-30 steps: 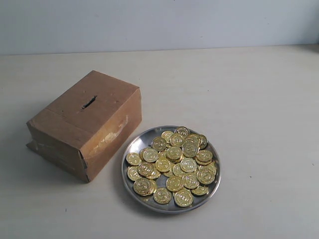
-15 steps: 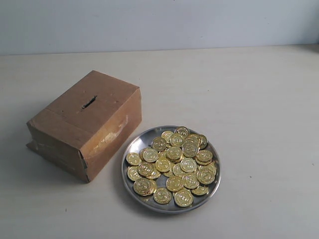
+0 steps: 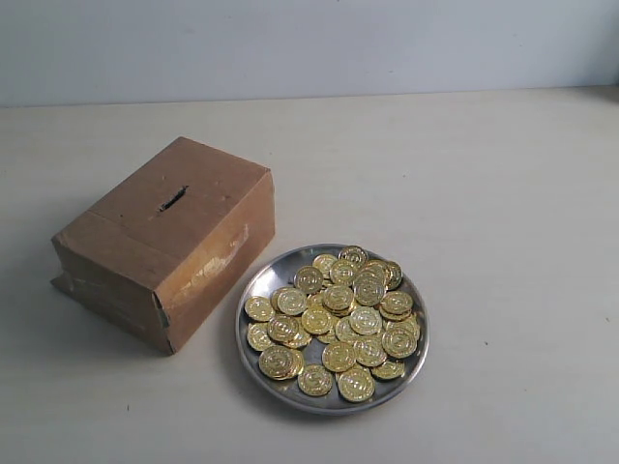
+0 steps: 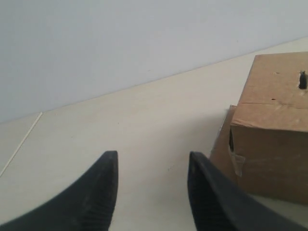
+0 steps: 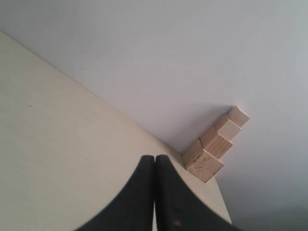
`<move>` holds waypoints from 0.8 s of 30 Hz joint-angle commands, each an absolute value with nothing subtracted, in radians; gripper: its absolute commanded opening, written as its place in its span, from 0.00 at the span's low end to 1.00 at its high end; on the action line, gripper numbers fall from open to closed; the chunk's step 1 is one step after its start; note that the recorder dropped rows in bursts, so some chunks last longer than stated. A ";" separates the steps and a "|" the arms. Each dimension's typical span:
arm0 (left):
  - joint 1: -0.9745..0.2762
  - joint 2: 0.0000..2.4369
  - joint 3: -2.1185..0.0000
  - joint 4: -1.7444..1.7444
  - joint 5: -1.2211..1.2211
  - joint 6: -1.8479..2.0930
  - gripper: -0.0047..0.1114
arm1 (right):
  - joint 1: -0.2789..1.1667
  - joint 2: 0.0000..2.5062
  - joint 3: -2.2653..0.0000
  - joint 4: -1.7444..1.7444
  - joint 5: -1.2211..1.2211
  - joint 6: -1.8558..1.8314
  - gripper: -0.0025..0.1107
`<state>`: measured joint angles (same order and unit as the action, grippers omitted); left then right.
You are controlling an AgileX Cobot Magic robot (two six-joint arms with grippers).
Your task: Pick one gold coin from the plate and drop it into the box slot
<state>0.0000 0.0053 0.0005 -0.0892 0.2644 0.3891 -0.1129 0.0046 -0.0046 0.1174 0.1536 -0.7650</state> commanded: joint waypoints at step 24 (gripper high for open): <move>-0.002 0.000 0.000 -0.152 0.327 -0.086 0.04 | -0.116 0.000 0.000 0.160 0.275 -0.079 0.02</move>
